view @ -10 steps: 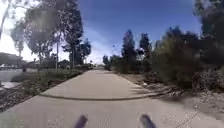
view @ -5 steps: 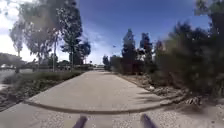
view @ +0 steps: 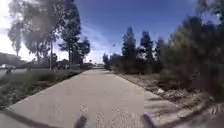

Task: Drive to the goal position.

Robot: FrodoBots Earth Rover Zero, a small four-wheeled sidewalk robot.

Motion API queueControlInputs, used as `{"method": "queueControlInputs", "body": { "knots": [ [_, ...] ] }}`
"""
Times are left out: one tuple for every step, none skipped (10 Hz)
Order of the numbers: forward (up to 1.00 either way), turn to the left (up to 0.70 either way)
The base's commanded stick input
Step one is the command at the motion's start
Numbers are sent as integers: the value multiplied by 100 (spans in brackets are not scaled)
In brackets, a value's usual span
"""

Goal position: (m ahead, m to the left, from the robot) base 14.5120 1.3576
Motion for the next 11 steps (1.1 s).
{"method": "queueControlInputs", "body": {
  "knots": [
    [100, 0],
    [100, 0],
    [100, 0],
    [100, 0],
    [100, 0],
    [100, 0],
    [100, 0],
    [100, 0],
    [100, 0],
    [100, 0],
    [100, 0]
  ]
}}
